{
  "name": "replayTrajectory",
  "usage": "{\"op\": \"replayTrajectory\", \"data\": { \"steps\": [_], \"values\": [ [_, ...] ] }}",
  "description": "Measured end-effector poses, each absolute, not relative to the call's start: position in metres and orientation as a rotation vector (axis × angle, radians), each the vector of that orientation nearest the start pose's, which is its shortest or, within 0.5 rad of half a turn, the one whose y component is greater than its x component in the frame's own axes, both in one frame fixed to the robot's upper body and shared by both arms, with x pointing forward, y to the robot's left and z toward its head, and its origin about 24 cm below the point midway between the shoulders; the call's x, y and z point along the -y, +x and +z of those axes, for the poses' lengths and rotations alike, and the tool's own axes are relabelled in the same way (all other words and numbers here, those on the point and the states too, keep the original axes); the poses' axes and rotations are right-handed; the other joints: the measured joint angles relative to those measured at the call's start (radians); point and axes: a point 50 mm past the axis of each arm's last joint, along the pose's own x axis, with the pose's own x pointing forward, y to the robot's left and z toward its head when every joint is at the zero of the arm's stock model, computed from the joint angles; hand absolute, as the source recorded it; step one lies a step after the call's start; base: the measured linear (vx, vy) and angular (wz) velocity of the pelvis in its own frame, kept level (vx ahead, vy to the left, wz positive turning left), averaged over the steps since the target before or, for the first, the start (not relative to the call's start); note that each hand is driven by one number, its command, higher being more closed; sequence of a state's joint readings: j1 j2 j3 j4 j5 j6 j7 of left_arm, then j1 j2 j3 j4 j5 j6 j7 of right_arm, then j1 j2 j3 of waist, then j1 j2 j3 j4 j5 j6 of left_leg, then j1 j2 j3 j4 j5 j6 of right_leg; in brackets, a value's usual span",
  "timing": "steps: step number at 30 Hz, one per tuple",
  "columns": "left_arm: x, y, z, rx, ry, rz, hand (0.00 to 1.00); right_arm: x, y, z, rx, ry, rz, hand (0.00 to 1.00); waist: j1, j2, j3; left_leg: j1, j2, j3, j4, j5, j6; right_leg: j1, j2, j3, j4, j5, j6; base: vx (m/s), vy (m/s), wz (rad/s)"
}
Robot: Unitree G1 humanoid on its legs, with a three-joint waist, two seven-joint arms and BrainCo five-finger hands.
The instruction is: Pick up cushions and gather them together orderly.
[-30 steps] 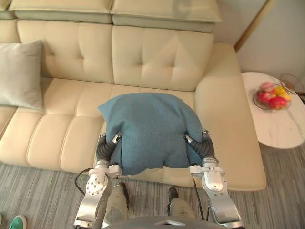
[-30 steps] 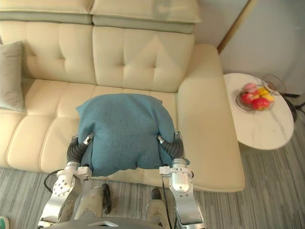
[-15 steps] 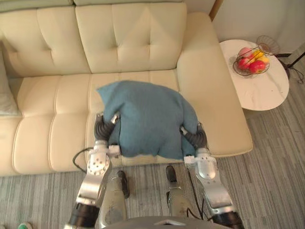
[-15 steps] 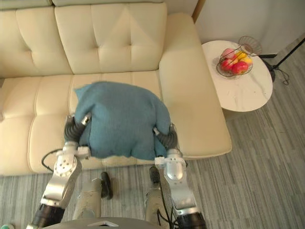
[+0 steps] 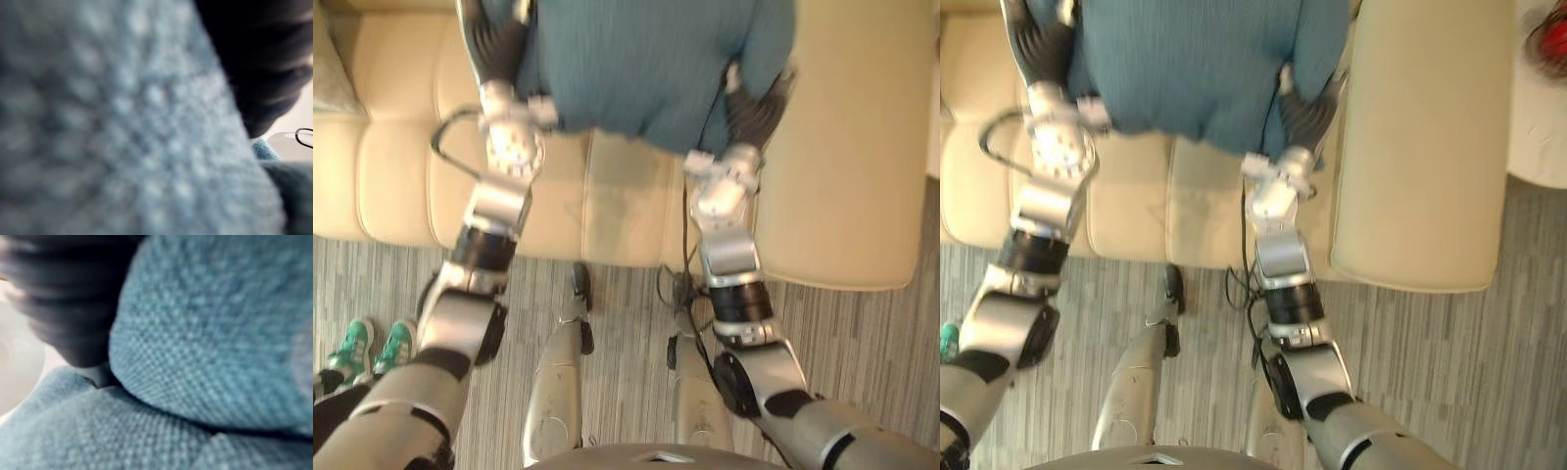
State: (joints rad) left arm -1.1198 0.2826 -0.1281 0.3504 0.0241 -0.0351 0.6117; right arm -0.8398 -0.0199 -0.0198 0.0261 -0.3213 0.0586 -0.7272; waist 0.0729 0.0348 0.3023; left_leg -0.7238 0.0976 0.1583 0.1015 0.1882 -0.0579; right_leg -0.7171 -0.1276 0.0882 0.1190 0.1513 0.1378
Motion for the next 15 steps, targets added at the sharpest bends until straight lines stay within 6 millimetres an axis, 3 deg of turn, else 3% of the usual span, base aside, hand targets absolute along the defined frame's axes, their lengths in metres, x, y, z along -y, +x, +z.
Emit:
{"op": "replayTrajectory", "data": {
  "steps": [2,3,4,5,9,15],
  "values": [
    [-0.12,0.353,0.358,0.923,0.116,0.387,1.0,0.123,0.319,0.303,0.881,0.022,-0.661,1.0,-0.003,0.009,0.015,-0.014,0.001,-0.009,-0.062,0.045,-0.005,-0.03,0.006,-0.014,-0.014,0.011,-0.004,-0.01,-0.064,0.1],
    [-0.116,0.352,0.375,0.94,0.105,0.395,0.0,0.125,0.324,0.318,0.886,0.053,-0.705,1.0,-0.009,0.014,0.022,-0.024,0.0,-0.026,-0.1,0.074,-0.009,-0.051,0.009,-0.021,-0.016,0.014,-0.005,0.0,-0.064,0.1],
    [-0.113,0.352,0.386,0.947,0.105,0.397,0.0,0.126,0.328,0.328,0.878,0.069,-0.726,1.0,-0.011,0.017,0.027,-0.025,0.001,-0.028,-0.125,0.086,-0.01,-0.059,0.011,-0.024,-0.021,0.014,-0.005,0.01,-0.069,0.08],
    [-0.11,0.352,0.396,0.949,0.103,0.399,0.0,0.128,0.329,0.337,0.876,0.084,-0.75,0.0,-0.012,0.021,0.029,-0.029,0.001,-0.031,-0.146,0.1,-0.014,-0.07,0.012,-0.03,-0.025,0.014,-0.005,0.04,-0.066,0.02],
    [-0.101,0.336,0.441,1.024,0.021,0.403,0.0,0.138,0.318,0.386,0.957,0.155,-0.832,0.0,-0.003,0.025,0.031,-0.123,0.007,-0.058,-0.178,0.124,-0.029,-0.162,0.019,-0.047,-0.035,0.014,-0.006,0.04,-0.041,0.07],
    [-0.107,0.333,0.449,1.022,-0.004,0.419,0.0,0.138,0.304,0.411,1.031,0.23,-0.869,0.0,0.017,0.035,0.046,-0.234,0.015,-0.092,-0.179,0.18,-0.106,-0.241,0.023,-0.074,-0.056,0.016,-0.009,0.04,-0.022,0.13]
  ]
}}
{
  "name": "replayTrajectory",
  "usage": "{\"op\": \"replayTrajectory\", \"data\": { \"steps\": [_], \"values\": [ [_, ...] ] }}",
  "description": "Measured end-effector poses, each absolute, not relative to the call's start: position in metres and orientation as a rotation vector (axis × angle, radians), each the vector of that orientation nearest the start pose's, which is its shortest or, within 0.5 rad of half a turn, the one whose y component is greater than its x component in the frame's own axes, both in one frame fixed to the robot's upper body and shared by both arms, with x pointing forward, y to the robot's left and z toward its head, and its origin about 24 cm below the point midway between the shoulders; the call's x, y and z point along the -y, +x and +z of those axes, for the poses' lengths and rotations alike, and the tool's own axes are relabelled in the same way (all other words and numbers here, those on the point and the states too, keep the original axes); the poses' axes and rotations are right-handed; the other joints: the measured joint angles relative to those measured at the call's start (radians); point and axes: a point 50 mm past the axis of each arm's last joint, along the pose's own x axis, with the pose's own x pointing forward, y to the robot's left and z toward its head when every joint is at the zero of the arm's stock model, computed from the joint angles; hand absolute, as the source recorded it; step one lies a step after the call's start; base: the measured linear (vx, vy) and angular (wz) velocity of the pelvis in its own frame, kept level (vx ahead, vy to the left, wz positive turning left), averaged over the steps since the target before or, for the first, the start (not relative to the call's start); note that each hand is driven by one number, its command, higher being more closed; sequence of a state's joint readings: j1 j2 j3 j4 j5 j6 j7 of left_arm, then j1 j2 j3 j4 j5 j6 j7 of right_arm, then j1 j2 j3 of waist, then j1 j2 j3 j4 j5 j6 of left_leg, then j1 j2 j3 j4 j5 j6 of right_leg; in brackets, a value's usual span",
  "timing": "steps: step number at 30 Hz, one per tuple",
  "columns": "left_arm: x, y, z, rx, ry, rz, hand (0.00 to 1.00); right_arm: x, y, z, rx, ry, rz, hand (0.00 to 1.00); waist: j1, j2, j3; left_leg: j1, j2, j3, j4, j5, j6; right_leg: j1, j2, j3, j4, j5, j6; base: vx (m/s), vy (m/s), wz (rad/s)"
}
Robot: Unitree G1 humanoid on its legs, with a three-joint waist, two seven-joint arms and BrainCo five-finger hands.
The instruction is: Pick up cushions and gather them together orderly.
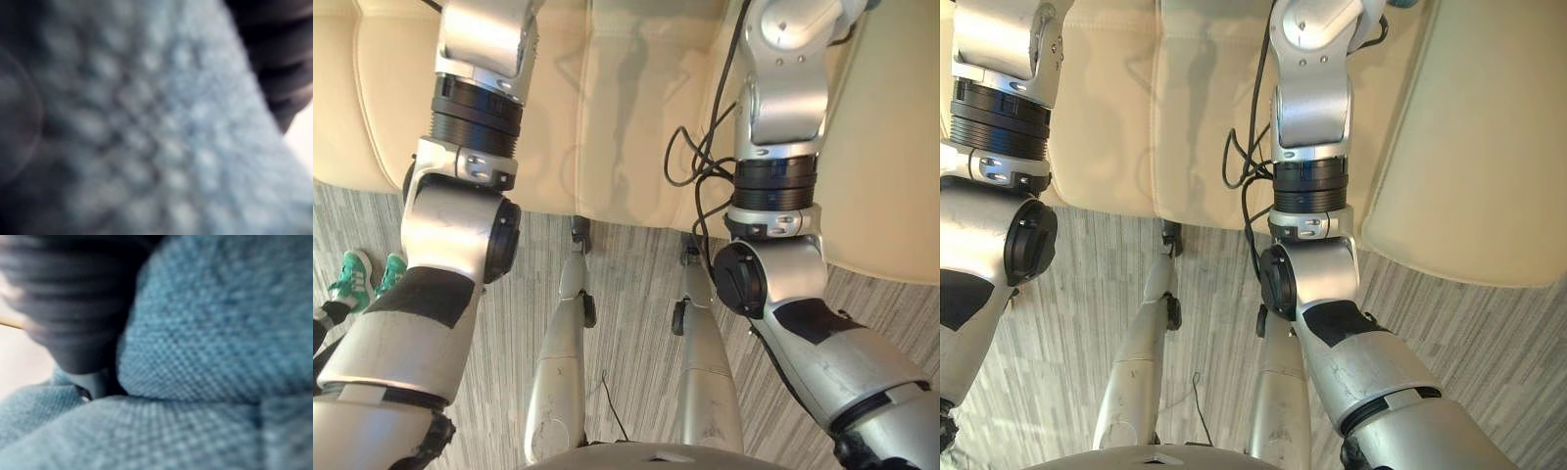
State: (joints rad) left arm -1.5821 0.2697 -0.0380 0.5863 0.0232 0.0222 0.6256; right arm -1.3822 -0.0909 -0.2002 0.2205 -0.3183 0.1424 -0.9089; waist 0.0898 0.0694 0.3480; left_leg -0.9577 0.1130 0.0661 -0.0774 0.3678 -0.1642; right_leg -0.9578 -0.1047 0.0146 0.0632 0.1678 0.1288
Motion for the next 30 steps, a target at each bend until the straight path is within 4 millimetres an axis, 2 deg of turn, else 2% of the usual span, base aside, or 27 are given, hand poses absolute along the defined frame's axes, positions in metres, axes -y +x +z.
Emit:
{"op": "replayTrajectory", "data": {
  "steps": [3,6,8,9,10,12,13,14,15,19,25,28,30],
  "values": [
    [-0.116,0.337,0.449,0.993,-0.008,0.413,0.0,0.135,0.308,0.41,1.012,0.211,-0.834,0.0,0.009,0.0,0.013,-0.057,0.009,-0.007,0.0,0.014,-0.001,-0.06,0.011,0.0,0.004,0.006,-0.008,0.01,-0.004,-0.04],
    [-0.124,0.343,0.443,0.956,-0.022,0.416,0.0,0.132,0.319,0.402,0.954,0.185,-0.787,0.0,0.0,0.0,0.041,-0.058,0.01,-0.005,0.0,0.014,-0.001,-0.072,0.011,0.005,0.022,0.004,-0.01,0.01,0.014,-0.06],
    [-0.14,0.357,0.417,0.867,-0.027,0.439,0.0,0.127,0.334,0.377,0.863,0.147,-0.729,0.0,-0.008,0.0,0.045,-0.058,0.01,0.005,0.0,0.014,-0.001,-0.091,0.011,0.018,0.048,-0.001,-0.013,0.02,0.01,-0.08],
    [-0.145,0.361,0.41,0.845,-0.029,0.447,0.0,0.127,0.336,0.372,0.85,0.135,-0.722,0.0,-0.011,0.0,0.045,-0.056,0.009,0.008,0.0,0.014,-0.001,-0.092,0.012,0.023,0.053,-0.004,-0.012,0.01,-0.002,-0.06],
    [-0.152,0.367,0.395,0.801,-0.028,0.464,0.0,0.127,0.338,0.361,0.833,0.108,-0.707,0.0,-0.014,-0.001,0.046,-0.048,0.01,0.014,0.0,0.014,-0.001,-0.093,0.013,0.028,0.064,-0.009,-0.011,0.0,-0.008,-0.04],
    [-0.167,0.376,0.364,0.721,-0.024,0.494,0.0,0.129,0.34,0.344,0.818,0.072,-0.686,0.0,-0.022,-0.001,0.046,-0.027,0.011,0.016,0.0,0.014,-0.001,-0.094,0.016,0.034,0.105,-0.03,-0.013,0.0,-0.009,-0.02],
    [-0.171,0.377,0.356,0.703,-0.022,0.5,0.0,0.13,0.341,0.34,0.81,0.066,-0.682,0.0,-0.024,-0.001,0.046,-0.02,0.012,0.017,0.0,0.011,-0.004,-0.094,0.017,0.037,0.117,-0.037,-0.013,-0.03,-0.036,-0.12],
    [-0.18,0.38,0.337,0.661,-0.018,0.52,0.0,0.135,0.339,0.33,0.802,0.057,-0.685,0.0,-0.022,-0.002,0.046,0.003,0.022,0.02,0.0,-0.03,-0.009,-0.094,0.027,0.044,0.146,-0.052,-0.014,-0.04,-0.049,-0.29],
    [-0.187,0.381,0.325,0.633,-0.017,0.539,0.0,0.139,0.338,0.324,0.801,0.056,-0.69,0.0,-0.022,-0.006,0.049,0.018,0.027,0.026,0.0,-0.063,0.022,-0.095,0.036,0.057,0.163,-0.056,-0.011,-0.05,-0.051,-0.31],
    [-0.2,0.385,0.286,0.531,0.016,0.555,0.0,0.156,0.331,0.303,0.797,0.047,-0.718,0.0,-0.035,-0.013,0.053,0.048,0.024,0.06,-0.001,-0.065,0.018,-0.094,0.038,0.09,0.18,-0.056,-0.009,-0.05,-0.057,-0.19],
    [-0.212,0.377,0.259,0.506,0.004,0.558,0.0,0.185,0.314,0.285,0.818,-0.013,-0.736,0.0,-0.055,-0.029,0.063,0.128,0.042,0.081,0.0,-0.055,0.031,-0.041,0.056,0.108,0.199,-0.055,-0.013,-0.04,-0.086,-0.17],
    [-0.221,0.365,0.226,0.474,-0.007,0.535,0.0,0.197,0.301,0.262,0.803,-0.094,-0.714,0.0,-0.062,-0.031,0.064,0.226,0.052,0.088,0.0,-0.056,0.03,0.051,0.065,0.108,0.199,-0.064,-0.025,-0.04,-0.119,-0.11],
    [-0.228,0.35,0.195,0.448,-0.001,0.517,0.0,0.205,0.286,0.238,0.773,-0.164,-0.679,0.0,-0.062,-0.031,0.064,0.32,0.058,0.09,0.0,-0.083,0.038,0.138,0.071,0.103,0.208,-0.09,-0.033,0.01,-0.09,-0.04]
  ]
}}
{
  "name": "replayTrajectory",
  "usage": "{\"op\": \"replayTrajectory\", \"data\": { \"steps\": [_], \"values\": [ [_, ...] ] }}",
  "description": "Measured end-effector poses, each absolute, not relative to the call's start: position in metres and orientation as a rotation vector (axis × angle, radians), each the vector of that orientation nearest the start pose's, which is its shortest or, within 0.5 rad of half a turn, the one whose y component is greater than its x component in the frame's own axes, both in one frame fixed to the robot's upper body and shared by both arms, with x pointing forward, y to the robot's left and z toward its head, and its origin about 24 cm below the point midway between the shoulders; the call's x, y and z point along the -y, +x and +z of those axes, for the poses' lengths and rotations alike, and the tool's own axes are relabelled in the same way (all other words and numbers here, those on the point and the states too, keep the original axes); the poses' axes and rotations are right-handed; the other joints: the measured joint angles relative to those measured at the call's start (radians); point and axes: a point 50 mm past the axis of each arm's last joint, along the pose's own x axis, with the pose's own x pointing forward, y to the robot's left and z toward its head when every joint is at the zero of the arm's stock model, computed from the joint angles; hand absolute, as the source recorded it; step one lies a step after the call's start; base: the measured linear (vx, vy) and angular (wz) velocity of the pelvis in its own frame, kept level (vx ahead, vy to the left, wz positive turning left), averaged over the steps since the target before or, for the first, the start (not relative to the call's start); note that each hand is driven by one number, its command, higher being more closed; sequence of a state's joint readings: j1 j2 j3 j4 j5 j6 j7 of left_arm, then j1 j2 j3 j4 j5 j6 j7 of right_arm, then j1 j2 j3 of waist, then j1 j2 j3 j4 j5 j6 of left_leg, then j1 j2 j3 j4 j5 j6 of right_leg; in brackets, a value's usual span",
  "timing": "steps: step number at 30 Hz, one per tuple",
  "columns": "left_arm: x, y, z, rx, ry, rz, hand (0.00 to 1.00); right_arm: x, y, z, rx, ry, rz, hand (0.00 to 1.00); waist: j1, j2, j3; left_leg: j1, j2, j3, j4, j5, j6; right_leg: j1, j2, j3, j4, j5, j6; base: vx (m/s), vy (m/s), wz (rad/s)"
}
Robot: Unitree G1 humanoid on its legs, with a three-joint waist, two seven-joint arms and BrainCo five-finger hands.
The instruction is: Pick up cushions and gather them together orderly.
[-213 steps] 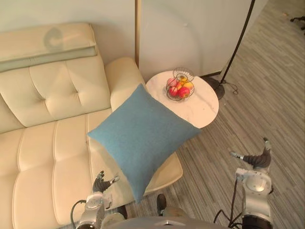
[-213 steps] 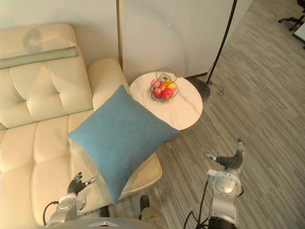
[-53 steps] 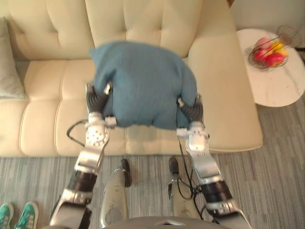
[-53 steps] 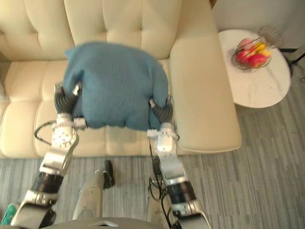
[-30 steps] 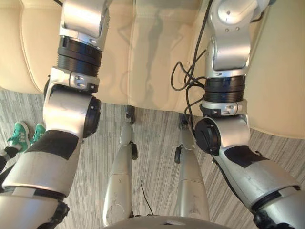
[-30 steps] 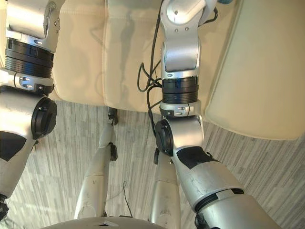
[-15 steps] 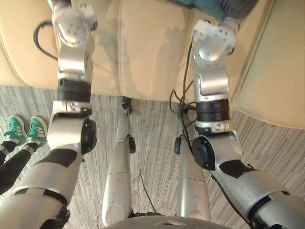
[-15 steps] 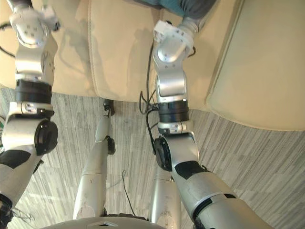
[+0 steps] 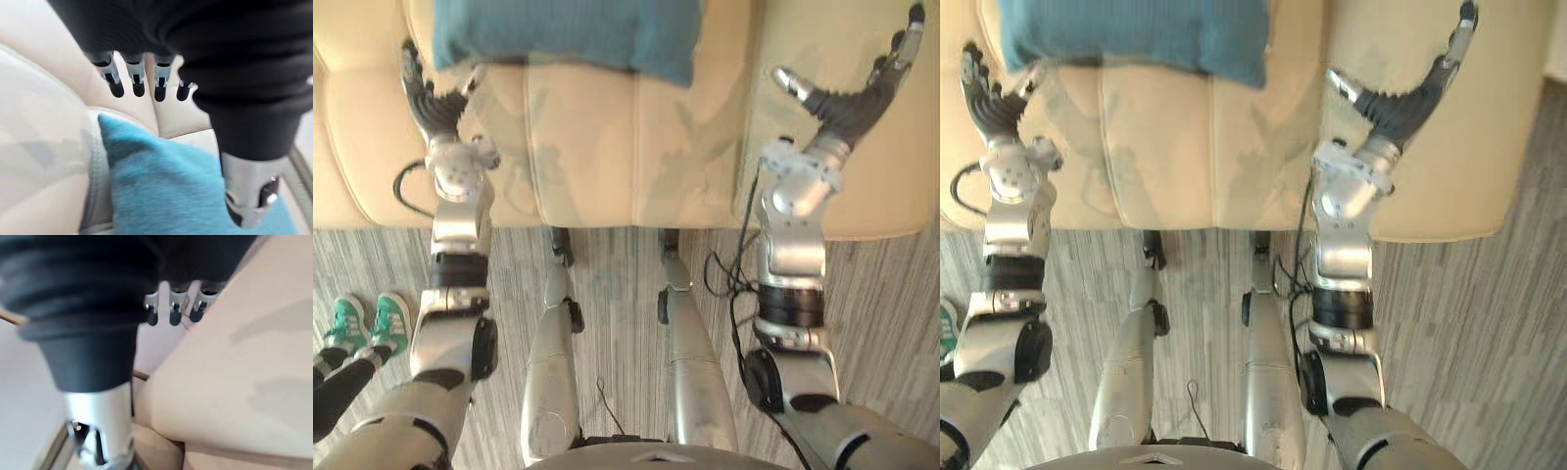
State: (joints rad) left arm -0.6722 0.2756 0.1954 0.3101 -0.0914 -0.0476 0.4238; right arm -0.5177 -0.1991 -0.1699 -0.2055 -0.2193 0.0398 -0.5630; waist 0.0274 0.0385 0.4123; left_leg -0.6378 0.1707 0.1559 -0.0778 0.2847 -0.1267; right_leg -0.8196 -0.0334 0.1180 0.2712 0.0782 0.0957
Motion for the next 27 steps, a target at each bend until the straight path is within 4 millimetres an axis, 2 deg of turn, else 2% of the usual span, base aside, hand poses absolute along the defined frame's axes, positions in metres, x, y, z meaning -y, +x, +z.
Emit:
{"op": "replayTrajectory", "data": {
  "steps": [1,2,3,5,6,7,8,9,11,13,14,15,17,20,24,27],
  "values": [
    [-0.228,0.347,0.187,0.432,-0.005,0.513,0.0,0.207,0.282,0.231,0.755,-0.184,-0.669,0.0,-0.001,0.0,0.0,0.019,-0.001,0.001,0.0,-0.002,0.0,0.018,0.0,-0.002,0.004,-0.005,0.0,0.07,-0.078,0.08],
    [-0.23,0.338,0.164,0.384,-0.012,0.504,0.0,0.211,0.275,0.212,0.705,-0.222,-0.648,0.0,-0.004,0.0,0.0,0.061,-0.005,0.001,0.0,-0.018,0.011,0.056,0.0,-0.006,0.014,-0.028,-0.004,0.05,-0.047,0.09],
    [-0.23,0.335,0.156,0.363,-0.017,0.5,0.0,0.212,0.273,0.205,0.684,-0.232,-0.637,0.0,-0.004,0.0,0.0,0.073,-0.006,0.002,0.0,-0.023,0.01,0.068,-0.002,-0.008,0.016,-0.033,-0.002,0.09,-0.055,0.1],
    [-0.234,0.318,0.113,0.235,-0.041,0.516,0.0,0.213,0.266,0.174,0.562,-0.265,-0.579,0.0,-0.004,0.0,-0.001,0.132,-0.011,0.006,0.0,-0.039,0.011,0.129,-0.008,-0.012,0.005,-0.041,-0.002,0.07,-0.027,0.02],
    [-0.237,0.303,0.079,0.123,-0.052,0.54,0.0,0.21,0.261,0.151,0.471,-0.289,-0.519,0.0,-0.005,-0.001,-0.002,0.182,-0.015,0.011,0.0,-0.049,0.013,0.183,-0.013,-0.014,-0.01,-0.042,-0.003,0.05,-0.014,-0.05],
    [-0.237,0.295,0.064,0.073,-0.051,0.55,0.0,0.209,0.259,0.143,0.438,-0.287,-0.502,0.0,-0.005,-0.003,-0.004,0.203,-0.016,0.013,0.0,-0.054,0.014,0.204,-0.015,-0.013,-0.017,-0.042,-0.003,0.06,-0.018,-0.12],
    [-0.238,0.277,0.032,-0.049,-0.049,0.567,0.0,0.207,0.255,0.118,0.334,-0.271,-0.464,0.0,-0.005,-0.009,-0.011,0.255,-0.016,0.02,0.001,-0.067,0.011,0.26,-0.016,-0.013,-0.034,-0.043,-0.002,0.06,-0.019,-0.16],
    [-0.239,0.261,0.007,-0.146,-0.055,0.585,0.0,0.205,0.254,0.096,0.241,-0.245,-0.43,0.0,-0.004,-0.02,-0.032,0.289,-0.015,0.028,0.001,-0.079,0.01,0.297,-0.017,-0.012,-0.05,-0.042,-0.002,0.07,-0.021,-0.19],
    [-0.236,0.235,-0.03,-0.302,-0.065,0.595,0.0,0.201,0.246,0.06,0.086,-0.207,-0.375,0.0,-0.005,-0.033,-0.085,0.329,-0.013,0.035,0.019,-0.107,0.009,0.35,-0.018,-0.012,-0.074,-0.044,-0.003,0.09,-0.014,-0.14],
    [-0.224,0.196,-0.076,-0.525,-0.059,0.571,0.0,0.196,0.224,0.007,-0.137,-0.189,-0.32,0.0,-0.006,-0.041,-0.153,0.406,-0.011,0.045,0.045,-0.151,0.007,0.443,-0.022,-0.012,-0.103,-0.051,-0.01,0.15,-0.004,-0.12],
    [-0.221,0.189,-0.083,-0.562,-0.065,0.566,0.0,0.195,0.22,-0.002,-0.178,-0.189,-0.312,0.0,-0.007,-0.042,-0.174,0.42,-0.011,0.049,0.046,-0.158,0.007,0.457,-0.022,-0.012,-0.109,-0.053,-0.009,0.15,0.007,-0.16],
    [-0.214,0.169,-0.102,-0.664,-0.069,0.554,0.0,0.194,0.205,-0.03,-0.305,-0.194,-0.286,0.0,-0.007,-0.043,-0.223,0.452,-0.01,0.06,0.056,-0.175,0.011,0.497,-0.026,-0.013,-0.127,-0.056,-0.009,0.14,0.01,-0.17],
    [-0.201,0.145,-0.125,-0.798,-0.108,0.552,0.0,0.191,0.188,-0.065,-0.474,-0.226,-0.251,0.0,-0.007,-0.042,-0.274,0.506,-0.01,0.073,0.064,-0.2,0.008,0.562,-0.03,-0.014,-0.158,-0.056,-0.01,0.14,0.012,-0.18],
    [-0.189,0.114,-0.147,-0.963,-0.129,0.547,0.0,0.184,0.156,-0.109,-0.71,-0.201,-0.228,0.0,-0.003,-0.047,-0.338,0.566,-0.005,0.096,0.068,-0.231,-0.004,0.628,-0.031,-0.014,-0.193,-0.055,-0.01,0.09,0.002,-0.17],
    [-0.188,0.101,-0.155,-1.03,-0.136,0.526,0.0,0.186,0.124,-0.136,-0.901,-0.155,-0.255,0.0,-0.003,-0.046,-0.376,0.621,-0.003,0.11,0.071,-0.252,-0.018,0.688,-0.031,-0.006,-0.219,-0.054,-0.009,0.06,0.002,-0.11],
    [-0.188,0.099,-0.157,-1.051,-0.1,0.482,0.0,0.19,0.116,-0.142,-0.948,-0.139,-0.278,0.0,-0.001,-0.049,-0.384,0.648,-0.004,0.123,0.075,-0.264,-0.017,0.711,-0.031,0.008,-0.225,-0.054,-0.009,0.03,0.014,-0.16]
  ]
}}
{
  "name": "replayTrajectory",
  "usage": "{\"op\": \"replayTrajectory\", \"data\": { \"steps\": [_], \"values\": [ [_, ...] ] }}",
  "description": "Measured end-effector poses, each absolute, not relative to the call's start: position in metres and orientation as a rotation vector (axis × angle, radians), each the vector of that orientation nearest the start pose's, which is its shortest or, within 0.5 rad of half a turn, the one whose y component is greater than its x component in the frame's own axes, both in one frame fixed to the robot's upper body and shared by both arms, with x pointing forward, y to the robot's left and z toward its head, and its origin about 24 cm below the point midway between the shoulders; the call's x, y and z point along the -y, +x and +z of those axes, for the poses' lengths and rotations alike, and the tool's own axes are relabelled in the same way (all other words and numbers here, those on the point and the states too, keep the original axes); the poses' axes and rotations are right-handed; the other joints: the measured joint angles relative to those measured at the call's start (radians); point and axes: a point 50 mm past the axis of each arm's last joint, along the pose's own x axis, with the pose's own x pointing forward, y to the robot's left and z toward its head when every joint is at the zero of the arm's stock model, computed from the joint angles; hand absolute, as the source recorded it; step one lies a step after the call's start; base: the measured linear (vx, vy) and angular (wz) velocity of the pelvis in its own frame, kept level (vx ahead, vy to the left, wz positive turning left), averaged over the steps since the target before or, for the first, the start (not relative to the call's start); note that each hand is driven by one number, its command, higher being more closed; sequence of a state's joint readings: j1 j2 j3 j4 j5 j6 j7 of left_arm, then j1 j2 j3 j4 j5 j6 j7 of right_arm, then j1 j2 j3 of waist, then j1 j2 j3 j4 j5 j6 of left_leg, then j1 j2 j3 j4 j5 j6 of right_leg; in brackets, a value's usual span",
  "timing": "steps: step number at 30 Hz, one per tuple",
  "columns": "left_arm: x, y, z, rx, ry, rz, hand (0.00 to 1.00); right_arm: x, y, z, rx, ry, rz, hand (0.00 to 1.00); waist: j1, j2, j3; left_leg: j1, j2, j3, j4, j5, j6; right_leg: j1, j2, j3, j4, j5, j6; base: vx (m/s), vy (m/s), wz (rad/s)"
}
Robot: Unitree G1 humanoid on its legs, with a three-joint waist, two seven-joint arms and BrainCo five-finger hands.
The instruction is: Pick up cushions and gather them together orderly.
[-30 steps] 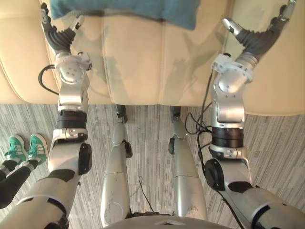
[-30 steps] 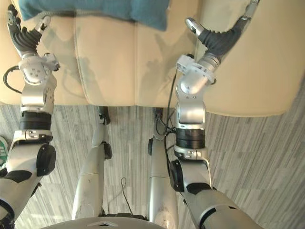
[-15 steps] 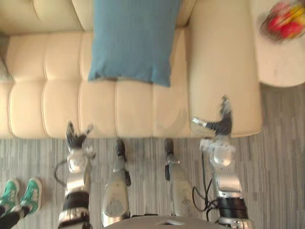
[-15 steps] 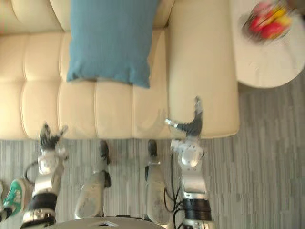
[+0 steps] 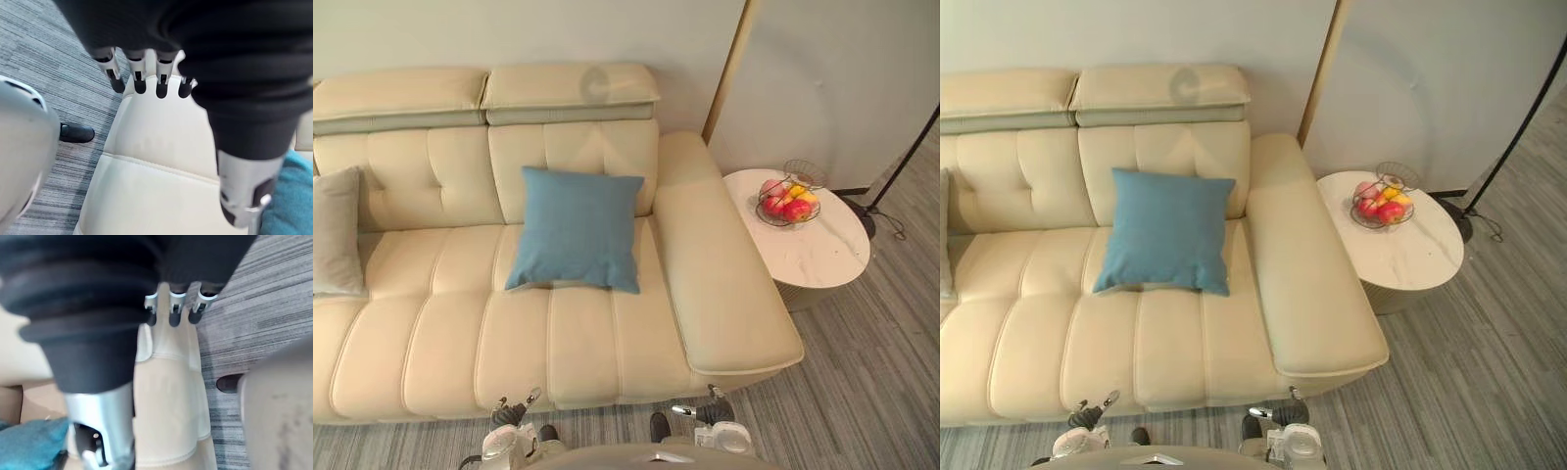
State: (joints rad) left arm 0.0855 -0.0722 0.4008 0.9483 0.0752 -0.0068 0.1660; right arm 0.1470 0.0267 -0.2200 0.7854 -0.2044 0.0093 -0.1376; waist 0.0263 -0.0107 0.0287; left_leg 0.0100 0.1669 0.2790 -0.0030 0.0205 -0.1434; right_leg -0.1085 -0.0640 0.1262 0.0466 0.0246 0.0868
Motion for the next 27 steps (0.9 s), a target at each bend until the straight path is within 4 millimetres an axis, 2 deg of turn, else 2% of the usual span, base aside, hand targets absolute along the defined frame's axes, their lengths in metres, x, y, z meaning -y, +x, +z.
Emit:
{"op": "replayTrajectory", "data": {
  "steps": [4,7,8,9,10,11,12,13,14,15,16,17,18,19,21,23,25,26,27],
  "values": [
    [-0.191,0.095,-0.159,-1.074,-0.082,0.461,0.0,0.192,0.105,-0.149,-1.02,-0.114,-0.299,0.0,0.006,-0.016,-0.004,0.034,0.001,0.033,0.011,-0.016,-0.007,0.017,0.004,0.03,0.007,0.011,0.002,0.01,0.018,-0.21],
    [-0.197,0.096,-0.158,-1.073,-0.071,0.47,0.0,0.19,0.116,-0.147,-0.994,-0.117,-0.289,0.0,0.007,-0.026,0.02,0.004,0.016,0.059,0.107,-0.07,0.0,-0.002,0.012,0.051,0.031,0.022,-0.011,-0.05,0.02,-0.45],
    [-0.205,0.102,-0.155,-1.051,-0.067,0.491,0.0,0.187,0.118,-0.146,-0.989,-0.113,-0.279,0.0,0.014,-0.052,0.035,-0.039,0.011,0.064,0.183,-0.11,0.036,-0.034,0.016,0.047,0.043,0.051,-0.048,-0.15,0.039,-1.06],
    [-0.206,0.101,-0.155,-1.051,-0.073,0.503,0.0,0.185,0.13,-0.143,-0.961,-0.114,-0.269,0.0,0.037,-0.026,0.031,-0.08,0.02,0.038,0.191,-0.117,0.081,-0.049,0.036,0.019,-0.016,0.135,-0.129,-0.19,0.024,-1.26],
    [-0.206,0.104,-0.154,-1.041,-0.087,0.522,0.0,0.183,0.144,-0.138,-0.924,-0.117,-0.259,0.0,0.038,-0.022,0.057,-0.087,0.044,0.068,0.201,-0.098,0.066,-0.11,0.022,-0.098,0.214,-0.009,-0.12,-0.16,0.015,-0.85],
    [-0.207,0.107,-0.153,-1.033,-0.089,0.532,0.0,0.181,0.144,-0.139,-0.926,-0.112,-0.254,0.0,0.027,-0.024,0.064,-0.101,0.044,0.06,0.221,-0.096,0.065,-0.15,-0.006,-0.166,0.413,-0.103,-0.099,-0.09,-0.035,-0.03],
    [-0.207,0.111,-0.152,-1.02,-0.087,0.529,0.0,0.178,0.138,-0.141,-0.943,-0.105,-0.253,0.0,0.026,-0.034,0.066,-0.111,0.04,0.041,0.254,-0.095,0.066,-0.152,-0.049,-0.208,0.6,-0.167,-0.095,-0.09,-0.098,0.45],
    [-0.207,0.111,-0.151,-1.018,-0.086,0.53,0.0,0.177,0.138,-0.142,-0.948,-0.103,-0.25,0.0,0.031,-0.047,0.064,-0.128,0.038,0.022,0.286,-0.095,0.067,-0.106,-0.097,-0.228,0.705,-0.199,-0.06,-0.1,-0.13,0.46],
    [-0.208,0.111,-0.151,-1.016,-0.086,0.531,0.0,0.176,0.138,-0.142,-0.947,-0.103,-0.248,0.0,0.032,-0.05,0.063,-0.139,0.039,0.013,0.299,-0.095,0.066,-0.084,-0.106,-0.227,0.708,-0.212,-0.041,-0.23,-0.255,0.4],
    [-0.209,0.111,-0.15,-1.006,-0.091,0.545,0.0,0.174,0.142,-0.142,-0.946,-0.106,-0.24,0.0,0.035,-0.053,0.061,-0.176,0.046,-0.005,0.325,-0.083,0.058,-0.039,-0.11,-0.217,0.658,-0.267,0.014,-0.23,-0.225,0.28],
    [-0.209,0.112,-0.15,-1.0,-0.097,0.554,0.0,0.174,0.145,-0.141,-0.943,-0.107,-0.236,0.0,0.041,-0.047,0.063,-0.206,0.058,-0.01,0.336,-0.068,0.05,-0.028,-0.092,-0.227,0.591,-0.301,0.013,-0.29,-0.266,-0.01],
    [-0.207,0.115,-0.149,-0.99,-0.116,0.564,0.0,0.175,0.152,-0.138,-0.921,-0.114,-0.235,0.0,0.066,-0.039,0.049,-0.226,0.074,-0.002,0.311,-0.034,0.038,-0.002,-0.055,-0.228,0.452,-0.323,0.001,-0.22,-0.165,-0.27],
    [-0.204,0.115,-0.149,-0.989,-0.125,0.563,0.0,0.174,0.156,-0.137,-0.909,-0.123,-0.224,0.0,0.074,-0.026,0.048,-0.234,0.082,-0.001,0.287,-0.021,0.043,0.015,-0.038,-0.23,0.379,-0.331,-0.006,-0.31,-0.191,-0.3],
    [-0.191,0.114,-0.152,-1.007,-0.138,0.532,0.0,0.179,0.165,-0.133,-0.885,-0.152,-0.22,0.0,0.068,0.035,0.074,-0.235,0.11,-0.012,0.222,0.015,0.041,0.03,0.006,-0.252,0.301,-0.277,-0.023,-0.35,-0.154,-0.01],
    [-0.183,0.11,-0.154,-1.021,-0.134,0.508,0.0,0.187,0.157,-0.135,-0.906,-0.174,-0.238,0.0,0.056,0.058,0.073,-0.212,0.111,-0.002,0.135,0.059,0.034,0.012,0.017,-0.262,0.302,-0.258,-0.03,-0.36,-0.127,0.15],
    [-0.183,0.108,-0.154,-1.026,-0.127,0.5,0.0,0.191,0.149,-0.138,-0.928,-0.191,-0.239,0.0,0.049,0.062,0.071,-0.18,0.1,0.026,0.084,0.063,0.035,0.003,0.005,-0.259,0.304,-0.256,-0.04,-0.21,-0.008,-0.08],
    [-0.183,0.109,-0.154,-1.021,-0.124,0.499,0.0,0.193,0.147,-0.138,-0.932,-0.198,-0.242,0.0,0.049,0.053,0.073,-0.177,0.082,0.022,0.123,0.064,0.038,-0.004,-0.015,-0.255,0.299,-0.235,-0.057,-0.09,0.099,-0.26],
    [-0.185,0.11,-0.153,-1.015,-0.12,0.499,0.0,0.194,0.145,-0.139,-0.937,-0.198,-0.244,0.0,0.048,0.04,0.073,-0.169,0.052,0.019,0.23,0.019,0.052,-0.006,-0.042,-0.25,0.283,-0.211,-0.048,-0.07,0.178,-0.35],
    [-0.185,0.109,-0.154,-1.019,-0.118,0.496,0.0,0.193,0.144,-0.139,-0.94,-0.197,-0.244,0.0,0.044,0.034,0.074,-0.167,0.038,0.018,0.293,-0.053,0.062,-0.009,-0.054,-0.241,0.267,-0.191,-0.038,-0.06,0.193,-0.35]
  ]
}}
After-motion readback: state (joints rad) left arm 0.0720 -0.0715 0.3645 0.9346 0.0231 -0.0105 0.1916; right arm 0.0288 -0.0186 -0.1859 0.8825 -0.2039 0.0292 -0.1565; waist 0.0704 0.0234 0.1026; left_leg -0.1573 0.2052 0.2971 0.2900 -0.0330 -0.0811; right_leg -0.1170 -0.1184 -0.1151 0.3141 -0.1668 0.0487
